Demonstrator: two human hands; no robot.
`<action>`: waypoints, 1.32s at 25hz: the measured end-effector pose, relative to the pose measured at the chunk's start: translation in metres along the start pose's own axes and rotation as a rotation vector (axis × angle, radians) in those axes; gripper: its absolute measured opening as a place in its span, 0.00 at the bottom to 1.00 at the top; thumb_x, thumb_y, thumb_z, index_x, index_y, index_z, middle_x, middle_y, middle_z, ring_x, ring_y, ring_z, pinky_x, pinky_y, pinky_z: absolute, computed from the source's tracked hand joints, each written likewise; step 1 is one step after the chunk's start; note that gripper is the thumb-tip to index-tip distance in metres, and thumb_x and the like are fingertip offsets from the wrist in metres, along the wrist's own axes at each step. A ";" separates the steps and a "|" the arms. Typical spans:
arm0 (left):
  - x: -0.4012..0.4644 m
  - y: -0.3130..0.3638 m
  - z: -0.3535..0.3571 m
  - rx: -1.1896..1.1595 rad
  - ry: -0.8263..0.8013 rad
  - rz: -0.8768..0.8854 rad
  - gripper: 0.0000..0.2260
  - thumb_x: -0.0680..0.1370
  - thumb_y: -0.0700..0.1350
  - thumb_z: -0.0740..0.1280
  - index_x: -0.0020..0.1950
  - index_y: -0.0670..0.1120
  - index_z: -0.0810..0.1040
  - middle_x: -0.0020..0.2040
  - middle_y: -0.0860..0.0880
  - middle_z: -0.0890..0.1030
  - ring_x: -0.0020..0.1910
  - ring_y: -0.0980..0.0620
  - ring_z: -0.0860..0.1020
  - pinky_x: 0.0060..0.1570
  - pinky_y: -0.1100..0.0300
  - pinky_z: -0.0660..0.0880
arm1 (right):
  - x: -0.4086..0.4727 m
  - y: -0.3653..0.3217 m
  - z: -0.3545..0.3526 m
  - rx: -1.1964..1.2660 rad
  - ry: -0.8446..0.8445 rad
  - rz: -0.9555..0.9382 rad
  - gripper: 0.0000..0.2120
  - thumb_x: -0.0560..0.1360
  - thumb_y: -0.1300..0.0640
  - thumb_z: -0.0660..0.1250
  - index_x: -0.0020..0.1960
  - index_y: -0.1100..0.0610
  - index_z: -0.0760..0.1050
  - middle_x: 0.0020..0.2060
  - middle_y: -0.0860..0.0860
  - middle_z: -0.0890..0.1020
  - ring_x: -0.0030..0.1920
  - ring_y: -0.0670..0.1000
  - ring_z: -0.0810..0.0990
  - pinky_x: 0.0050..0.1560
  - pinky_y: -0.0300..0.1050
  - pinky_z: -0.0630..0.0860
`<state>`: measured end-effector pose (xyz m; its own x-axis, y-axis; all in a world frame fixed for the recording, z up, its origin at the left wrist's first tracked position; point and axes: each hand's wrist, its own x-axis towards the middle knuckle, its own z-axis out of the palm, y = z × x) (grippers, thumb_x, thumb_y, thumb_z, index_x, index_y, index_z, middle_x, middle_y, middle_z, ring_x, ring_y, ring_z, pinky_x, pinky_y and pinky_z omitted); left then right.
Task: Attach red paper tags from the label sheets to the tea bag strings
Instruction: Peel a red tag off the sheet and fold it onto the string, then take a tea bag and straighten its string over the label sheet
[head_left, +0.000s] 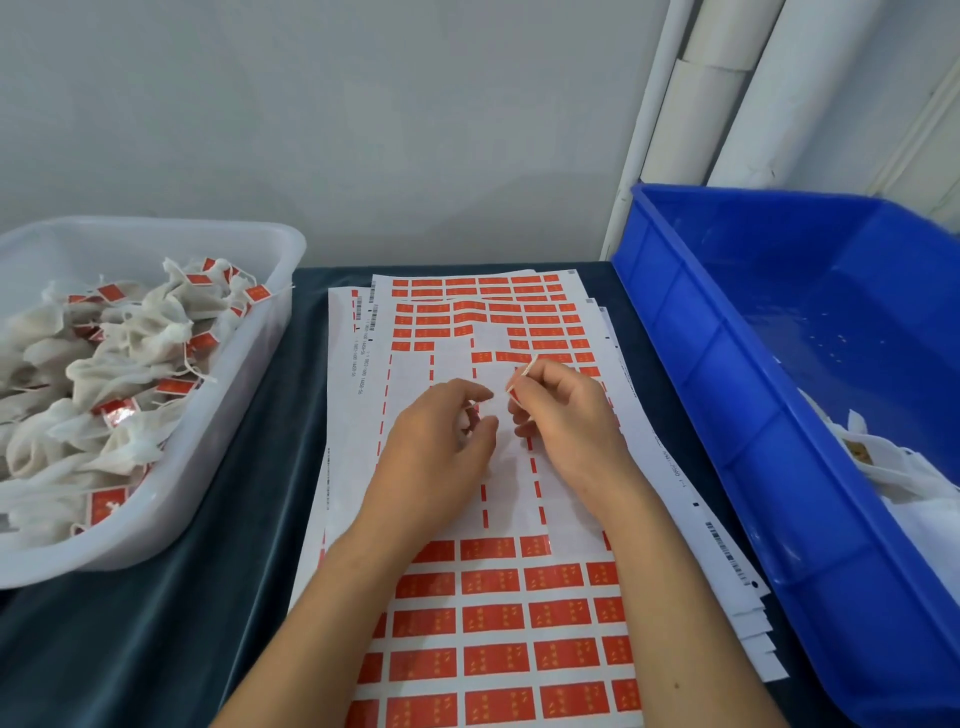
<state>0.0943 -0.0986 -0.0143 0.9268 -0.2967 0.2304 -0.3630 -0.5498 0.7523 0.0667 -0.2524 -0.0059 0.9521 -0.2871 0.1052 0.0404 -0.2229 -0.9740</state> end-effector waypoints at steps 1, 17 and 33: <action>-0.004 -0.003 -0.003 0.092 -0.023 0.004 0.12 0.82 0.54 0.68 0.65 0.60 0.76 0.54 0.66 0.76 0.49 0.60 0.78 0.51 0.69 0.75 | 0.000 0.000 0.001 -0.014 0.014 0.000 0.09 0.83 0.53 0.65 0.45 0.49 0.79 0.40 0.41 0.84 0.45 0.41 0.83 0.40 0.28 0.77; -0.038 0.004 -0.110 0.102 0.184 0.018 0.06 0.82 0.51 0.68 0.46 0.58 0.78 0.45 0.59 0.77 0.49 0.63 0.76 0.42 0.70 0.74 | -0.019 -0.043 0.070 -0.242 -0.171 -0.303 0.06 0.79 0.47 0.72 0.54 0.39 0.79 0.48 0.32 0.81 0.52 0.36 0.81 0.45 0.28 0.79; -0.067 -0.050 -0.217 0.547 0.288 -0.023 0.12 0.76 0.42 0.63 0.54 0.47 0.84 0.45 0.52 0.83 0.51 0.46 0.78 0.46 0.48 0.75 | -0.014 -0.117 0.201 -0.655 -0.315 -0.520 0.15 0.79 0.43 0.65 0.59 0.50 0.78 0.61 0.47 0.75 0.63 0.51 0.67 0.65 0.54 0.72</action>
<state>0.0718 0.1180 0.0663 0.8959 -0.0992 0.4331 -0.2691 -0.8968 0.3512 0.1091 -0.0351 0.0662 0.9047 0.2460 0.3478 0.4006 -0.7689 -0.4983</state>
